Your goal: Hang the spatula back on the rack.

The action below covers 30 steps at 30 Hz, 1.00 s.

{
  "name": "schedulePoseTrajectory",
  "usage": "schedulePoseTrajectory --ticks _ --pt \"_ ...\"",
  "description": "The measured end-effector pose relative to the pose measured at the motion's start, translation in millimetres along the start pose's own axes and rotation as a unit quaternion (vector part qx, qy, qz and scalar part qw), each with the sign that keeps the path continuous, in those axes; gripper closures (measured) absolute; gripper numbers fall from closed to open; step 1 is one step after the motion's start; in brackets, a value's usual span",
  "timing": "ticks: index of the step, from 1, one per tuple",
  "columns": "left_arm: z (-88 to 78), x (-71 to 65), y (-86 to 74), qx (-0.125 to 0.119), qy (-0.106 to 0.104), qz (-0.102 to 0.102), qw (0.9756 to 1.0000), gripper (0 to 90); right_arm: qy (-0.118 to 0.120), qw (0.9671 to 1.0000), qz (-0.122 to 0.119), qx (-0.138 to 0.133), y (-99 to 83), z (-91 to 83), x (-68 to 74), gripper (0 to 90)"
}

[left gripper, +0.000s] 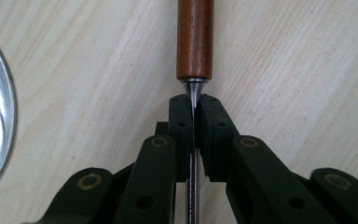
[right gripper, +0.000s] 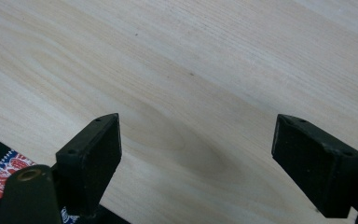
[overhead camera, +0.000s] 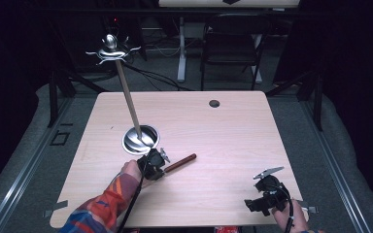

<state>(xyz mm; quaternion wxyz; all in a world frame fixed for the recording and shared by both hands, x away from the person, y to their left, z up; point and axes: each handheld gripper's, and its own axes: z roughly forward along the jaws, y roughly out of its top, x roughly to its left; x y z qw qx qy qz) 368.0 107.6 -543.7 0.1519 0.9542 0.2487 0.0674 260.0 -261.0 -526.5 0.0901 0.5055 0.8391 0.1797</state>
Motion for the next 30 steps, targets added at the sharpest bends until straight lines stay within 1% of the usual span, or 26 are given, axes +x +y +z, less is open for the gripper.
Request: schedulePoseTrajectory --ticks 3,4,5,6,11,12,13,15,18,19,20,23,24,25,26,27,30 --pt "-2.9 0.2 -2.0 -0.01 0.002 -0.006 0.9999 83.8 -0.003 1.0 0.002 -0.002 -0.4 -0.1 -0.2 15.4" --pt "-3.5 0.0 -2.9 -0.017 0.004 -0.008 0.9998 83.8 -0.001 1.0 0.002 -0.001 -0.4 -0.2 0.1 15.4" --pt "-5.8 0.4 -4.3 -0.023 0.004 -0.009 0.9997 83.8 -0.005 1.0 -0.005 0.0 -0.5 -0.5 0.6 15.3" --pt "-7.2 0.5 -5.2 -0.029 0.003 -0.012 0.9995 83.8 -0.005 1.0 -0.005 0.0 -0.5 -0.5 0.6 15.3" --pt "-18.9 1.1 -11.2 -0.044 0.008 -0.008 0.999 83.8 -0.002 1.0 -0.007 0.003 -1.0 -0.6 1.3 15.4" --pt "-20.6 0.8 -12.1 -0.045 0.011 -0.008 0.9989 83.8 -0.008 0.9999 -0.01 0.005 -1.0 -1.2 0.9 15.4" --pt "-22.4 0.3 -13.5 -0.049 0.01 -0.012 0.9987 83.7 -0.01 0.9999 -0.009 0.003 -1.2 -1.2 1.1 15.4" --pt "-26.8 0.8 -16.0 -0.055 0.011 -0.01 0.9984 83.8 -0.008 0.9999 -0.008 -0.002 -1.9 -1.5 1.7 15.4" --pt "-32.4 1.1 -20.3 -0.07 0.013 -0.02 0.9972 83.8 -0.005 0.9999 -0.009 -0.004 -2.0 -1.7 1.3 15.3" --pt "-34.6 2.2 -22.2 -0.074 0.015 -0.024 0.9968 83.8 -0.01 0.9999 -0.009 -0.004 -2.1 -1.6 1.2 15.4" --pt "-36.0 3.1 -23.3 -0.076 0.016 -0.024 0.9967 83.8 -0.01 0.9999 -0.009 -0.004 -2.1 -1.6 1.2 15.4" --pt "-39.9 5.3 -27.4 -0.09 0.02 -0.034 0.9952 83.8 -0.011 0.9999 -0.01 -0.005 -2.3 -2.5 1.3 15.4" --pt "-41.4 6.2 -28.8 -0.094 0.019 -0.034 0.9948 83.8 -0.01 0.9999 -0.011 -0.007 -2.3 -3.1 1.4 15.4" --pt "-42.8 6.1 -30.5 -0.101 0.021 -0.038 0.9939 83.8 -0.009 0.9998 -0.009 -0.013 -2.8 -3.3 1.9 15.3" --pt "-44.1 6.2 -31.7 -0.104 0.02 -0.04 0.9936 83.8 -0.014 0.9998 -0.01 -0.015 -3.1 -3.8 1.9 15.3" --pt "-45.3 5.9 -32.8 -0.108 0.024 -0.041 0.993 83.9 -0.01 0.9998 -0.009 -0.015 -3.2 -3.8 2.1 15.3" --pt "-49.9 5.6 -36.0 -0.117 0.028 -0.045 0.9917 83.9 -0.011 0.9998 -0.01 -0.012 -3.3 -2.9 2.2 15.4"
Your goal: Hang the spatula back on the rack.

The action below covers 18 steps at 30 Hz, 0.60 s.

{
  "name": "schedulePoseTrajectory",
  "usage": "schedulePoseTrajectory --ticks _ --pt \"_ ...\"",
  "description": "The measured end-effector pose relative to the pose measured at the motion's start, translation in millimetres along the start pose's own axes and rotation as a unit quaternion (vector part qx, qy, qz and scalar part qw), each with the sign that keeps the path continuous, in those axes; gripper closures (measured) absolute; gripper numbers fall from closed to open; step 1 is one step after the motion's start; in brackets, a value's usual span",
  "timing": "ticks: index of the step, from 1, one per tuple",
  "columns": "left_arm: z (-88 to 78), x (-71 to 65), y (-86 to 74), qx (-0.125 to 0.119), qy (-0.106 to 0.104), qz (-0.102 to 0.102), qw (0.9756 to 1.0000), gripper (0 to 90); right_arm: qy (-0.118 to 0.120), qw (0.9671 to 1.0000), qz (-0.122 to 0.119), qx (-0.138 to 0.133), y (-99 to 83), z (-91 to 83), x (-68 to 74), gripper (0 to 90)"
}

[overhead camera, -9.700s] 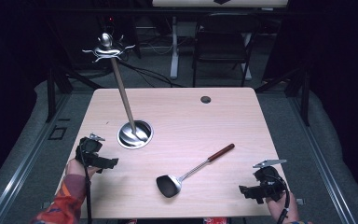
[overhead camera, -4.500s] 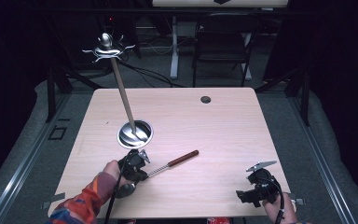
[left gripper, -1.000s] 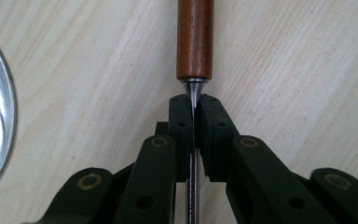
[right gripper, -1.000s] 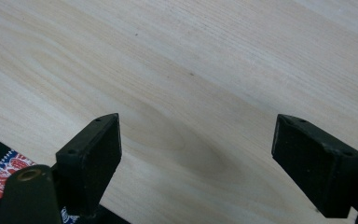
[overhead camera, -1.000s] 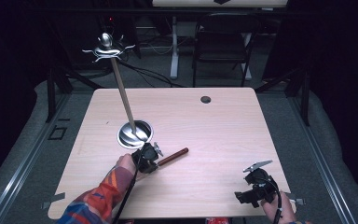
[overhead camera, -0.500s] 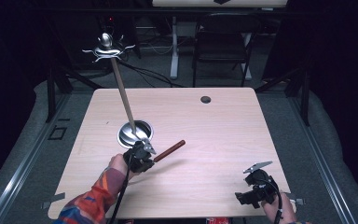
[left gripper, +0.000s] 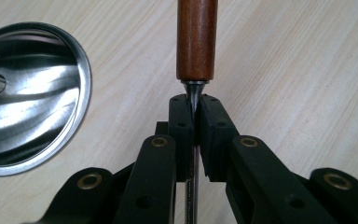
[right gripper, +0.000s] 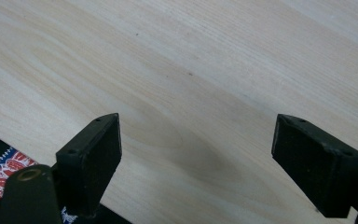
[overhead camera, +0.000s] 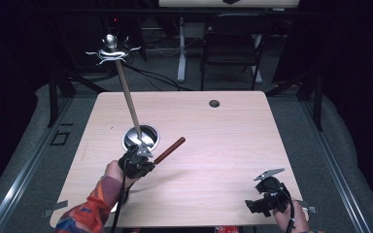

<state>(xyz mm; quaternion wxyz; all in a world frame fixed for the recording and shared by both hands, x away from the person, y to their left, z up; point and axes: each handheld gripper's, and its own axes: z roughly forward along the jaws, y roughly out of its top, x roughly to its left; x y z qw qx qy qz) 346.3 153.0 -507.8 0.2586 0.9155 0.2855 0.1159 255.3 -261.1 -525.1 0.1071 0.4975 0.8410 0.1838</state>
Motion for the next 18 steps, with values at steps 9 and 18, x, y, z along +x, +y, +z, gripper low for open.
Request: schedulePoseTrajectory --ticks 9,18 --pt "-14.4 5.0 -4.7 -0.022 0.016 -0.014 0.9995 84.0 -0.002 1.0 -0.005 0.005 0.4 0.3 -0.5 15.3" --pt "-29.7 10.0 -10.0 -0.037 0.033 -0.024 0.9985 84.0 0.008 0.9999 -0.009 0.001 3.5 1.2 1.7 15.4"
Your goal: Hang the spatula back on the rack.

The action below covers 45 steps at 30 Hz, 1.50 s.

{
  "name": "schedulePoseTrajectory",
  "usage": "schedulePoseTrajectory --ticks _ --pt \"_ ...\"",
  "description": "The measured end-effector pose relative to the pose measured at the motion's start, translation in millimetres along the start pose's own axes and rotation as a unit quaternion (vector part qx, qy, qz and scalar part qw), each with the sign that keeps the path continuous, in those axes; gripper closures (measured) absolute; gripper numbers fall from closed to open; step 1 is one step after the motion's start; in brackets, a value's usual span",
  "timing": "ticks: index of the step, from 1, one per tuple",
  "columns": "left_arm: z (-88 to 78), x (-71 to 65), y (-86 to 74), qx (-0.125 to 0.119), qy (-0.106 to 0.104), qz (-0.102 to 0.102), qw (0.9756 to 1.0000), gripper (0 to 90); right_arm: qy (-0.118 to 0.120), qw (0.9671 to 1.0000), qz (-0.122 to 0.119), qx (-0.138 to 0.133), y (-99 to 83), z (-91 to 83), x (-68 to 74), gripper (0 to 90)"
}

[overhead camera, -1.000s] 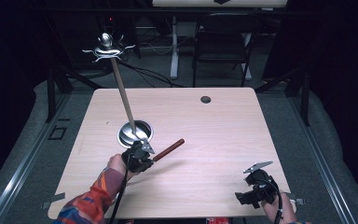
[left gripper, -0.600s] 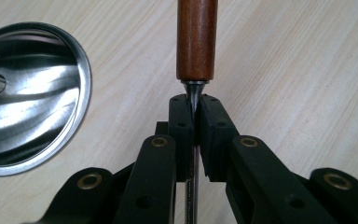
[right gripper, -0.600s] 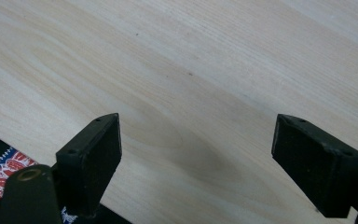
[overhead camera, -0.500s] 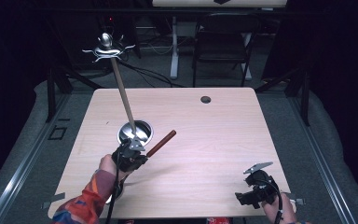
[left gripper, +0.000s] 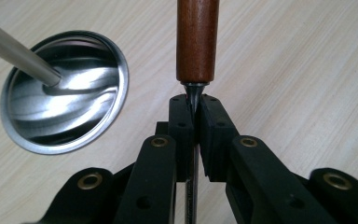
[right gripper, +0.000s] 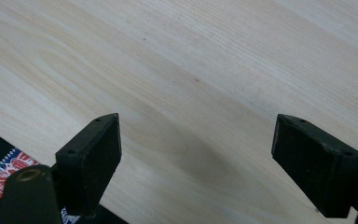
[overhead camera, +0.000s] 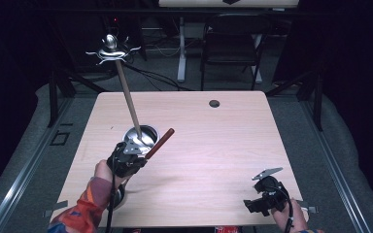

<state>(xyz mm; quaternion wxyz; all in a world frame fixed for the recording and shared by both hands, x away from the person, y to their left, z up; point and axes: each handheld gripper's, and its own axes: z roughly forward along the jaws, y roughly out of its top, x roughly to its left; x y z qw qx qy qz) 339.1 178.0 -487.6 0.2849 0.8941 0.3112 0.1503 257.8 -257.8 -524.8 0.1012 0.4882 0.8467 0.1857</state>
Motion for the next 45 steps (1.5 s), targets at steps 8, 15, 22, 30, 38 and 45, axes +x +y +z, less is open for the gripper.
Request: schedulePoseTrajectory --ticks 8,15,22,30,38,45 --pt "-14.9 5.0 -2.0 -0.023 0.021 -0.013 0.9994 84.0 -0.002 1.0 -0.004 -0.003 2.1 0.6 0.9 15.3" --pt "-37.7 -2.2 -6.7 -0.06 0.036 -0.014 0.9975 84.1 -0.002 0.9999 -0.011 0.005 5.0 2.1 1.8 15.4" --pt "-52.6 1.1 -10.1 -0.09 0.053 -0.027 0.9941 84.1 0.006 0.9998 -0.017 -0.001 8.2 3.9 3.9 15.4" --pt "-79.8 8.6 -10.4 -0.157 0.078 -0.053 0.983 84.4 0.005 0.9998 -0.021 0.005 8.2 3.6 3.7 15.4" --pt "-92.6 21.8 -12.8 -0.195 0.092 -0.081 0.973 84.2 0.006 0.9998 -0.021 -0.002 7.2 3.2 4.9 15.3" --pt "-91.3 37.6 -16.3 -0.21 0.093 -0.109 0.9672 84.2 0.008 0.9997 -0.02 0.008 9.1 4.1 5.6 15.4"
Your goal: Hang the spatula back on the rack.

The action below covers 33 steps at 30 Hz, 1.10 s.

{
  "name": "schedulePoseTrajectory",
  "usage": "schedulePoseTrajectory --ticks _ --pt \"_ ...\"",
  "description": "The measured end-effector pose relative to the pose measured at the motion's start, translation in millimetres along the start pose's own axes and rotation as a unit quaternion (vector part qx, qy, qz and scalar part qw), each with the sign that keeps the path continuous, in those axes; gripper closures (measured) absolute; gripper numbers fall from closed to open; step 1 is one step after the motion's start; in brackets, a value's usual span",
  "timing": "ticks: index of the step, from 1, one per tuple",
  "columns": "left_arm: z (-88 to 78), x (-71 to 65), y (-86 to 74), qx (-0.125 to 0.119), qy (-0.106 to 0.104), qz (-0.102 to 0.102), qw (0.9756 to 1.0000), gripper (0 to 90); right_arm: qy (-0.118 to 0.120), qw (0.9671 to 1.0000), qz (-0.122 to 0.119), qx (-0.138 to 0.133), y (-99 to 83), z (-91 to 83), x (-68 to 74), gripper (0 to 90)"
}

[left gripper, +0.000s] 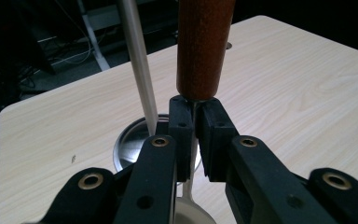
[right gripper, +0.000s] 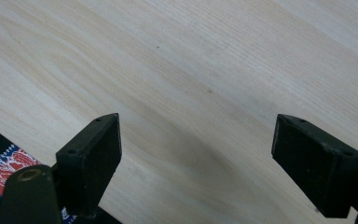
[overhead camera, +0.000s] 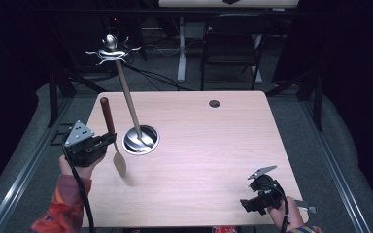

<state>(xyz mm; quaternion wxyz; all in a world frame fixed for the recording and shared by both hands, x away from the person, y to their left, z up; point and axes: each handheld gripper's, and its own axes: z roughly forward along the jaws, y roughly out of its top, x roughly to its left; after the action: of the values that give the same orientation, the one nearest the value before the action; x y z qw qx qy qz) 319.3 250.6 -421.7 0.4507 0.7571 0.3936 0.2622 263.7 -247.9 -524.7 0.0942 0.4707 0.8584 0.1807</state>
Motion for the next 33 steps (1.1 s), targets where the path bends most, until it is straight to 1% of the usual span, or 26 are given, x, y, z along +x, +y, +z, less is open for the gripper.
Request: schedulePoseTrajectory --ticks 2,4,5,6,7,8,9,11,12,15,18,19,20,26,30,33 --pt "1.2 2.4 0.5 -0.002 0.004 -0.002 1.0 84.2 -0.006 1.0 0.0 0.003 -0.1 0.4 0.4 15.4" --pt "2.9 4.7 2.0 -0.006 0.008 -0.005 0.9999 84.2 -0.005 1.0 -0.001 0.005 -0.2 0.1 0.2 15.4" --pt "3.3 5.4 2.5 -0.007 0.01 -0.006 0.9999 84.2 -0.002 1.0 0.004 0.002 -1.1 0.6 -0.1 15.4" --pt "4.6 6.3 3.1 -0.01 0.012 -0.007 0.9999 84.2 -0.005 1.0 0.001 0.007 -1.2 0.3 -1.1 15.4" --pt "6.1 7.3 3.7 -0.008 0.013 -0.005 0.9999 84.2 -0.006 1.0 0.003 0.005 -1.6 0.7 -1.2 15.4" --pt "7.7 7.9 3.7 -0.011 0.016 -0.007 0.9998 84.2 -0.007 0.9999 0.002 0.007 -1.6 0.7 -1.6 15.4" --pt "9.0 8.8 3.8 -0.01 0.018 -0.007 0.9998 84.2 -0.005 1.0 0.008 0.001 -2.2 1.8 -1.5 15.5" --pt "11.1 10.0 3.7 -0.009 0.019 -0.009 0.9997 84.2 -0.001 0.9999 0.011 -0.001 -2.4 2.5 -1.2 15.4" --pt "12.2 10.2 3.5 -0.009 0.02 -0.01 0.9997 84.2 -0.006 0.9999 0.003 0.01 -2.1 1.5 -1.6 15.4" --pt "13.2 9.9 4.4 -0.006 0.024 -0.006 0.9997 84.2 -0.002 1.0 0.006 0.006 -2.5 1.8 -1.3 15.4" --pt "12.4 10.4 6.1 -0.009 0.024 -0.005 0.9997 84.2 -0.009 0.9999 0.003 0.011 -2.3 1.8 -1.7 15.4" --pt "12.2 10.8 6.8 -0.009 0.024 -0.005 0.9997 84.2 -0.006 0.9999 0.004 0.007 -2.5 2.5 -1.2 15.4" --pt "12.1 11.6 8.0 -0.011 0.025 -0.005 0.9996 84.2 -0.01 0.9999 0.001 0.01 -2.2 2.1 -1.6 15.5" --pt "10.0 15.6 13.5 -0.021 0.029 -0.01 0.9993 84.2 -0.006 0.9999 0.013 -0.001 -2.1 1.7 -1.3 15.5" --pt "11.1 18.7 16.0 -0.02 0.03 -0.013 0.9992 84.2 -0.006 0.9999 0.011 0.002 -2.0 1.7 -1.2 15.4" --pt "13.5 20.3 17.0 -0.02 0.032 -0.015 0.9992 84.2 -0.013 0.9998 0.012 0.0 -2.3 0.8 -1.3 15.4"
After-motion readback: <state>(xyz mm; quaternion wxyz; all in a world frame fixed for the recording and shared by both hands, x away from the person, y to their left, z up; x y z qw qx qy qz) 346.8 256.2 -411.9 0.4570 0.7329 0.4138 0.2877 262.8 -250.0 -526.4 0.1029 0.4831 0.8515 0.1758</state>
